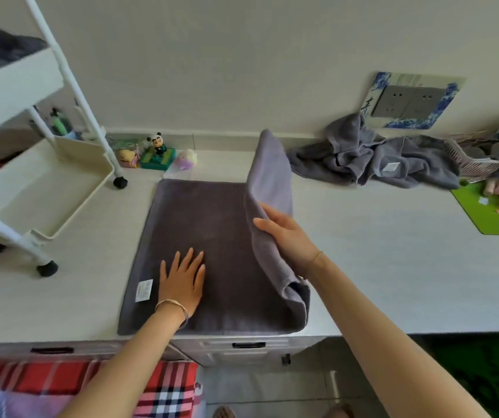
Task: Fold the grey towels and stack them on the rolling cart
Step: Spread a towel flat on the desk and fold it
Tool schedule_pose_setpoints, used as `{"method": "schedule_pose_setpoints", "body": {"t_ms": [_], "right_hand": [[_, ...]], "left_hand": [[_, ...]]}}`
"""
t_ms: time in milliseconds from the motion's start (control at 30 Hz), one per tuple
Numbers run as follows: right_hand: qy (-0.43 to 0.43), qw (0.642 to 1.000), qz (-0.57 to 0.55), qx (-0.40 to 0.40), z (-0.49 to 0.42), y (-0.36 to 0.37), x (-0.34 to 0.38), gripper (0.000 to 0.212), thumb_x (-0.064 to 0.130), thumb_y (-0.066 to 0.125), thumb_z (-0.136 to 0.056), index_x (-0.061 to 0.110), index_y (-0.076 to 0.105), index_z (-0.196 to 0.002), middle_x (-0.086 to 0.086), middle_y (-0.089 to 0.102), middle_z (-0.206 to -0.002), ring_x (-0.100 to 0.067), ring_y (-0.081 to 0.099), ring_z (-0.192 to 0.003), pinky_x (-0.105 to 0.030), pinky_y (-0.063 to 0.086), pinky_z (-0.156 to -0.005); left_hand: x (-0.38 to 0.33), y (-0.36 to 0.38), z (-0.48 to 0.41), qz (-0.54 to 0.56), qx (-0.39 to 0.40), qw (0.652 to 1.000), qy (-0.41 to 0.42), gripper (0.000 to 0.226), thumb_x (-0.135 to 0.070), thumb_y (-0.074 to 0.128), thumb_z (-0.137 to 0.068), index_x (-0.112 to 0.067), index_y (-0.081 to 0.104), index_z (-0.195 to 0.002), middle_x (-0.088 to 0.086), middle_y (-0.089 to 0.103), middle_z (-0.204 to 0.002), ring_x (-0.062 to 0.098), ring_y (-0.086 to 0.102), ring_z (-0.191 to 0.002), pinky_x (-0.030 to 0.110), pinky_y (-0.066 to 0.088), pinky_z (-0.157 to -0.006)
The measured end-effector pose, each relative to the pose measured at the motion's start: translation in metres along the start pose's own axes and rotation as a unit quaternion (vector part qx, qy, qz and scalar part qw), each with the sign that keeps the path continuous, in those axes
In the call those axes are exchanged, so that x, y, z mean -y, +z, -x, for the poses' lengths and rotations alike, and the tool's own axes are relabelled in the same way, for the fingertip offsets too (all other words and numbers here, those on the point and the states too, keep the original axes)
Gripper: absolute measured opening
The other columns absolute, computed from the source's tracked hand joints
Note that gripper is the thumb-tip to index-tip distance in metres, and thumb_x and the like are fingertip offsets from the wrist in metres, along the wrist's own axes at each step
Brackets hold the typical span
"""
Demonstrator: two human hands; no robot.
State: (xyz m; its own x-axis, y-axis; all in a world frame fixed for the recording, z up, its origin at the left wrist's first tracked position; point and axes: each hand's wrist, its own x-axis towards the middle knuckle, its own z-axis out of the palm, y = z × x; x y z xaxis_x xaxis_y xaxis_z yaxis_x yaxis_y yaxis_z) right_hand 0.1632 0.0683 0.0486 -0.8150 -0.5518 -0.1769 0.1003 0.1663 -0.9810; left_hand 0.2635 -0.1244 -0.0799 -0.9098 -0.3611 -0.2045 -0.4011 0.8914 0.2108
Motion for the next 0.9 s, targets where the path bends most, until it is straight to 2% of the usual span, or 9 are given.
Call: {"method": "schedule_pose_setpoints", "body": {"t_ms": [67,133,200,300,433,633,733,800,900], "right_hand": [[0.033,0.997,0.033,0.061,-0.01,0.03,-0.017,0.036,0.021,0.047,-0.098,0.017,0.05,-0.133,0.004,0.062,-0.094,-0.008,0.058,-0.089,-0.02,0.048,-0.083],[0.039,0.984,0.162,0.059,-0.023,0.041,-0.048,0.042,0.029,0.046,-0.098,0.017,0.044,-0.139,0.003,0.058,-0.108,-0.015,0.054,-0.109,-0.028,0.041,-0.1],[0.014,0.93,0.366,0.021,-0.035,0.038,-0.083,0.047,0.037,0.042,-0.099,0.021,0.037,-0.143,0.0,0.047,-0.135,-0.022,0.034,-0.136,-0.034,0.023,-0.115],[0.01,0.859,0.512,0.032,-0.032,0.03,-0.12,0.059,0.054,0.02,-0.096,0.028,0.016,-0.15,0.006,0.011,-0.158,-0.018,0.004,-0.147,-0.032,0.0,-0.119],[-0.028,0.811,0.584,0.002,-0.023,0.014,-0.138,0.072,0.062,-0.005,-0.082,0.037,0.002,-0.148,0.01,0.002,-0.159,-0.016,-0.002,-0.147,-0.029,-0.006,-0.117],[-0.005,0.806,0.592,-0.024,-0.009,-0.048,-0.147,0.074,0.074,-0.015,-0.076,0.045,-0.006,-0.143,0.012,0.001,-0.158,-0.015,-0.004,-0.147,-0.03,-0.006,-0.117],[0.015,0.814,0.58,-0.018,-0.003,-0.068,-0.137,0.076,0.07,0.0,-0.079,0.038,0.011,-0.148,0.01,0.011,-0.158,-0.017,0.003,-0.147,-0.031,-0.002,-0.118],[-0.006,0.836,0.544,-0.071,-0.001,-0.059,-0.125,0.071,0.065,0.018,-0.084,0.027,0.045,-0.137,0.005,0.04,-0.144,-0.022,0.031,-0.136,-0.034,0.021,-0.114],[-0.024,0.88,0.463,-0.107,0.0,-0.017,-0.109,0.032,0.051,0.054,-0.087,0.021,0.062,-0.094,0.006,0.058,-0.094,-0.017,0.056,-0.089,-0.03,0.043,-0.077]], "left_hand": [[0.012,0.002,0.0,0.005,-0.009,1.0,-0.025,0.047,-0.035,0.015,-0.102,-0.03,0.013,-0.149,-0.004,0.006,-0.159,0.022,0.001,-0.147,0.044,0.001,-0.117],[0.02,0.003,-0.001,0.041,-0.006,0.999,-0.023,0.051,-0.037,0.007,-0.1,-0.029,0.017,-0.149,-0.004,0.008,-0.158,0.021,0.002,-0.146,0.043,-0.001,-0.117],[0.026,0.002,-0.001,0.093,-0.006,0.996,-0.014,0.065,-0.041,-0.004,-0.089,-0.03,0.022,-0.147,-0.006,0.012,-0.158,0.018,0.002,-0.146,0.04,-0.004,-0.117],[0.029,0.003,-0.003,0.109,0.006,0.994,-0.008,0.075,-0.049,-0.014,-0.081,-0.035,0.019,-0.147,-0.008,0.009,-0.158,0.016,-0.002,-0.146,0.039,-0.007,-0.117],[0.018,0.007,-0.001,0.077,0.026,0.997,0.016,0.087,-0.06,-0.022,-0.07,-0.038,0.01,-0.148,-0.008,-0.001,-0.158,0.016,-0.008,-0.146,0.039,-0.01,-0.117],[-0.035,0.004,-0.007,0.075,0.053,0.994,0.051,0.052,-0.053,0.01,-0.096,-0.041,0.031,-0.142,-0.008,0.018,-0.156,0.019,0.011,-0.143,0.036,0.006,-0.117],[-0.057,-0.009,-0.024,0.132,0.065,0.988,0.051,0.046,-0.045,0.024,-0.1,-0.028,0.057,-0.126,-0.002,0.04,-0.142,0.023,0.031,-0.129,0.032,0.021,-0.108],[-0.064,-0.017,-0.04,0.17,0.079,0.981,0.041,0.048,-0.045,0.026,-0.099,-0.018,0.064,-0.112,0.005,0.049,-0.129,0.027,0.037,-0.122,0.034,0.03,-0.103],[-0.072,-0.027,-0.063,0.217,0.095,0.971,0.039,0.038,-0.043,0.043,-0.096,-0.016,0.068,-0.103,0.008,0.062,-0.11,0.026,0.053,-0.107,0.033,0.042,-0.092]]}}
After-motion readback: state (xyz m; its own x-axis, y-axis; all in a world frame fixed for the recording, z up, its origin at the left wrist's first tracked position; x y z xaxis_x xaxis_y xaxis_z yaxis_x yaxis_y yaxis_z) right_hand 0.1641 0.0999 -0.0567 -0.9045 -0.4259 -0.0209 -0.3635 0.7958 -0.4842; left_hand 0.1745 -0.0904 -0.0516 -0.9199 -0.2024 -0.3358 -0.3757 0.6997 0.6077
